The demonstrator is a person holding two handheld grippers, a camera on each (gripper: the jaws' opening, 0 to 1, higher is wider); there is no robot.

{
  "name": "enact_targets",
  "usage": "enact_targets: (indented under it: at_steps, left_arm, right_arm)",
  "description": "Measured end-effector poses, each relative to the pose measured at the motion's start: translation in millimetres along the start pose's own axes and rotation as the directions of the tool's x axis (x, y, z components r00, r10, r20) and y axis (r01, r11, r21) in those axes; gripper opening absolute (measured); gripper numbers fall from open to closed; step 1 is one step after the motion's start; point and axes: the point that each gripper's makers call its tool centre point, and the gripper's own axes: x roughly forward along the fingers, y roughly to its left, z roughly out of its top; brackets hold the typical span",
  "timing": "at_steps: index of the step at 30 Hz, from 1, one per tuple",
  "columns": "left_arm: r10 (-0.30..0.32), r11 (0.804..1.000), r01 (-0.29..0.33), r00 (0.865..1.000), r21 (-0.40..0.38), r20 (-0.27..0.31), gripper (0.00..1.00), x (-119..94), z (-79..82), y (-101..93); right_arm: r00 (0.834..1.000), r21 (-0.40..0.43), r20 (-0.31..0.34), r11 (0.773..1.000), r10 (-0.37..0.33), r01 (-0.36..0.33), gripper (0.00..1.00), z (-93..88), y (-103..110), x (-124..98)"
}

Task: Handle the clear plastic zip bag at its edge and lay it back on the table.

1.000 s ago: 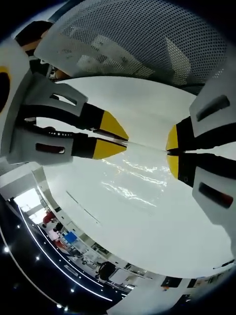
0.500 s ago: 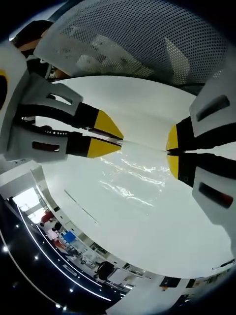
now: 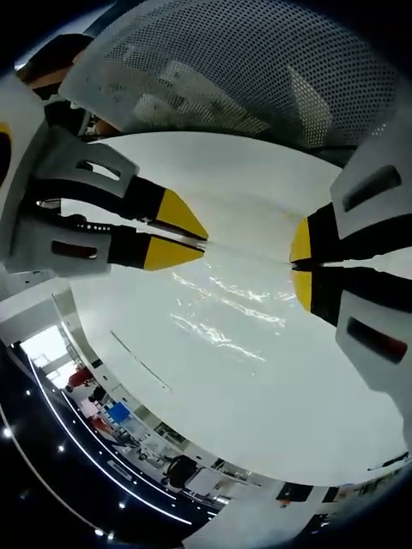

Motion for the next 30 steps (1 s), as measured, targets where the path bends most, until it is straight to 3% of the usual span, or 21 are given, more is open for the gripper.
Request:
enact_targets:
  at_steps: [30]
  left_arm:
    - [0.003, 1.000, -0.003, 1.000, -0.010, -0.012, 0.00, 2.4, -5.2, -0.2]
  right_arm:
    - [1.000, 0.008, -0.009, 1.000, 0.001, -0.001, 0.00, -3.3, 2.1, -1.5]
